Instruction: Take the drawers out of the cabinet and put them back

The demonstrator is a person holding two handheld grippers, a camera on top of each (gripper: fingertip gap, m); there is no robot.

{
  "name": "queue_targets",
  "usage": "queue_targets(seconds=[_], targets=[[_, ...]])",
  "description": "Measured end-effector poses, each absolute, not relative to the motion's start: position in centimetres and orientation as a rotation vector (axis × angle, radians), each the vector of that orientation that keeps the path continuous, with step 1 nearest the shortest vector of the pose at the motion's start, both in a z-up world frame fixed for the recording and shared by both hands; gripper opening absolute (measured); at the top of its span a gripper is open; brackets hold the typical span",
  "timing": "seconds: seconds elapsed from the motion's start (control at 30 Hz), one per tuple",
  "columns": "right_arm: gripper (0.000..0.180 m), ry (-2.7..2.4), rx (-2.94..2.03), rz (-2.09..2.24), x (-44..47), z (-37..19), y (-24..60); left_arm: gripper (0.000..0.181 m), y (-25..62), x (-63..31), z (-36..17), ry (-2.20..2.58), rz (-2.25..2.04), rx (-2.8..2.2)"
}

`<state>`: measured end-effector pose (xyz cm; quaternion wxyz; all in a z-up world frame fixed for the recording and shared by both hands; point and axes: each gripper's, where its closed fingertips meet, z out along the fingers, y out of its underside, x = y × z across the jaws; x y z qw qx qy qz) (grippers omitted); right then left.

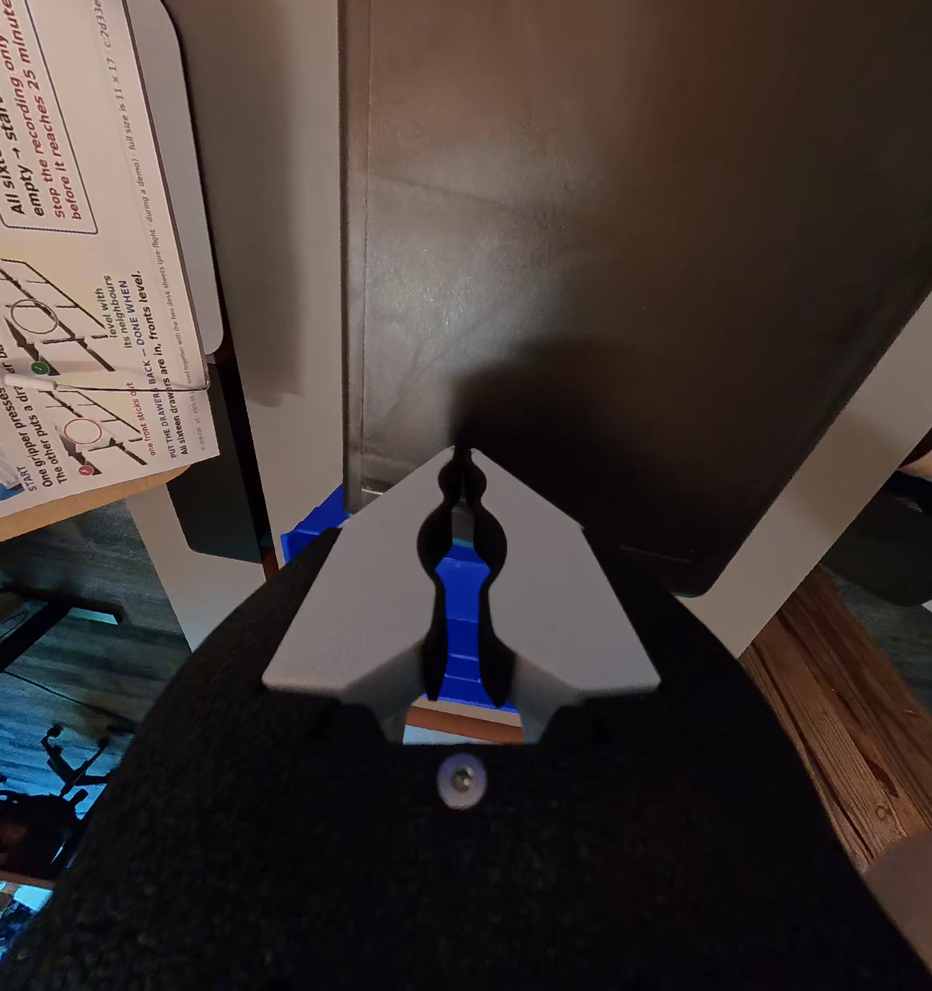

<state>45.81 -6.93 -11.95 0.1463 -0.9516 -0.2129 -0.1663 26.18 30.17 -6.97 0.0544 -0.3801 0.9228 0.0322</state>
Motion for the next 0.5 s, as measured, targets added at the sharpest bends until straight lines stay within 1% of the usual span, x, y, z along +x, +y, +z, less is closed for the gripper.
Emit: queue_targets(seconds=[0.17, 0.23, 0.37, 0.5], targets=[[0.06, -0.726, -2.824, -0.351, 53.1, -14.2, -5.7, 0.0, 30.2, 26.2, -7.0, 2.803, 0.131, -1.125], [0.06, -0.773, -2.849, -0.363, 55.8, -14.9, -5.0, 0.0, 30.2, 26.2, -7.0, 2.81, 0.112, -1.127], [0.06, -0.898, -2.83, -0.301, 58.2, -16.7, -2.5, 0.0, 30.2, 26.2, -7.0, 2.82, 0.038, -1.143], [0.06, -1.035, -2.883, -0.254, 60.4, -19.9, -1.7, 0.0, 30.1, 26.2, -7.0, 2.819, 0.021, -1.124]])
